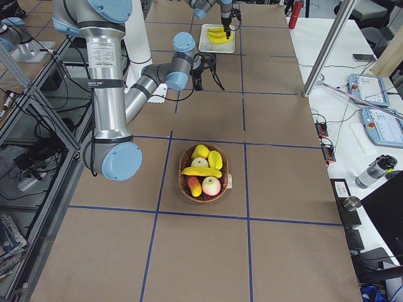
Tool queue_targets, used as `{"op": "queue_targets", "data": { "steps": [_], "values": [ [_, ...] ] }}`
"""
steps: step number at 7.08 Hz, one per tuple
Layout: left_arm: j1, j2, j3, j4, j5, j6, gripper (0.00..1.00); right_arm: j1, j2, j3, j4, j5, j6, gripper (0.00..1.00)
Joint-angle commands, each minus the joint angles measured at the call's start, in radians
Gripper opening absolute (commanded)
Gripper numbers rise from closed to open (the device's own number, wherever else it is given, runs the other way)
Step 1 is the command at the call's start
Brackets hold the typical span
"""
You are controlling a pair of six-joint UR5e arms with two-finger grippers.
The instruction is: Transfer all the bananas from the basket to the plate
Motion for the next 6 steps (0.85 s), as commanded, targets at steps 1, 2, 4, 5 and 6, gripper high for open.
{"op": "queue_targets", "data": {
  "steps": [1, 2, 4, 5, 6],
  "values": [
    [-0.064, -0.014, -0.076, 0.011, -0.086, 0.037, 1.0, 0.052, -0.104, 0.0, -0.003, 0.008, -0.113, 1.0],
    [-0.098, -0.03, -0.1, 0.011, -0.156, 0.033, 1.0, 0.093, -0.172, 0.003, -0.001, 0.006, -0.177, 1.0],
    [-0.098, -0.052, -0.177, 0.043, -0.186, -0.013, 1.0, 0.196, -0.31, 0.003, 0.01, 0.026, -0.297, 1.0],
    [-0.098, -0.12, -0.202, 0.098, -0.209, -0.086, 1.0, 0.263, -0.406, -0.014, 0.045, 0.082, -0.416, 1.0],
    [-0.072, -0.195, -0.205, 0.141, -0.209, -0.183, 1.0, 0.298, -0.435, -0.093, 0.124, 0.115, -0.449, 1.0]
  ]
}}
